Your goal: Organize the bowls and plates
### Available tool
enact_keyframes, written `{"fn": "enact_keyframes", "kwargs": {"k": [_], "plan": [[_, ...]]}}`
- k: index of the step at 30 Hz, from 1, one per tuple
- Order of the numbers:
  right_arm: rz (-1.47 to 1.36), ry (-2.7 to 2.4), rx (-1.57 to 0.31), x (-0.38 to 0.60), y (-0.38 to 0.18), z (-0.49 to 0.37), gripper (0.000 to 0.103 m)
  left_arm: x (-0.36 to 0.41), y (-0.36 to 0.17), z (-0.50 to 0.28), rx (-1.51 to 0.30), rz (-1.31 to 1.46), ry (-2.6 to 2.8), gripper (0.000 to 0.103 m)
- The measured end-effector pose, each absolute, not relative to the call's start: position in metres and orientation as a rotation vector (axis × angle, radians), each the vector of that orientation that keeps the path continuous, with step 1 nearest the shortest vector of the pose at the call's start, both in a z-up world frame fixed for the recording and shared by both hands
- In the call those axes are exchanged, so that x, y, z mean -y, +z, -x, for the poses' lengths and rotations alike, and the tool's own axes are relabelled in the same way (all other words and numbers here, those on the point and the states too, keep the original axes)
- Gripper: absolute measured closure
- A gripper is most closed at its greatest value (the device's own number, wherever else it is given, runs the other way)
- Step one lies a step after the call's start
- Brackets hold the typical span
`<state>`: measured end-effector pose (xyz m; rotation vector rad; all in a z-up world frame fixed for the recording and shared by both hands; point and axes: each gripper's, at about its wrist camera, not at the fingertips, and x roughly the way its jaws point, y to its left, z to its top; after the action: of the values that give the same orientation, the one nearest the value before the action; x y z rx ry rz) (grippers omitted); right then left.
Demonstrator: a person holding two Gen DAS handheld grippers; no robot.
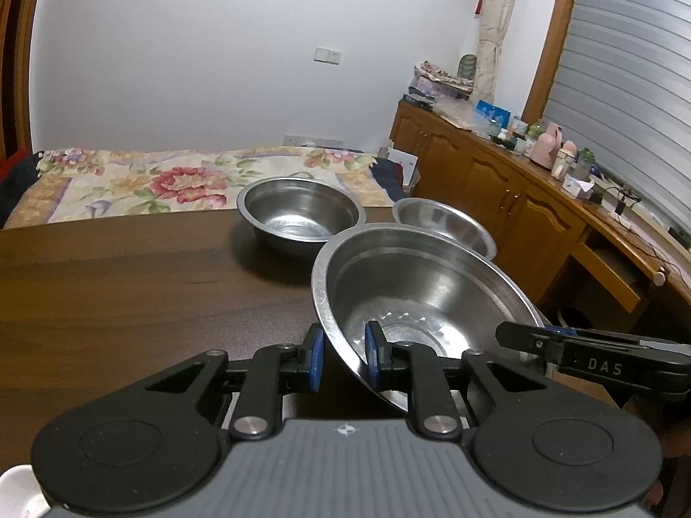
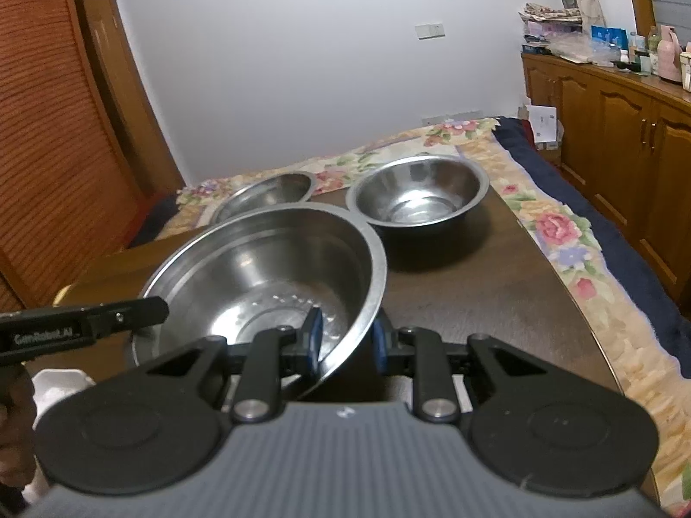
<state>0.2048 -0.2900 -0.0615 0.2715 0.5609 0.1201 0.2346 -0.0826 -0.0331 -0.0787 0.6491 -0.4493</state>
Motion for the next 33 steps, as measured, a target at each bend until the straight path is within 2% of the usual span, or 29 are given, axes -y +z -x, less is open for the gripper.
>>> {"fn": "enact_keyframes", "kwargs": {"k": [12, 33], "plan": [[-0.293, 0.164, -0.517, 0.293, -0.05, -0.178, 0.077, 0.076, -0.021, -0.211, -0.63, 0.057, -0.478, 0.082], [-0.301, 0.198, -0.559, 0.295, -0.07, -0.145, 0.077, 0.07, -0.027, -0.166, -0.613, 0.001, -0.538, 0.082]]}}
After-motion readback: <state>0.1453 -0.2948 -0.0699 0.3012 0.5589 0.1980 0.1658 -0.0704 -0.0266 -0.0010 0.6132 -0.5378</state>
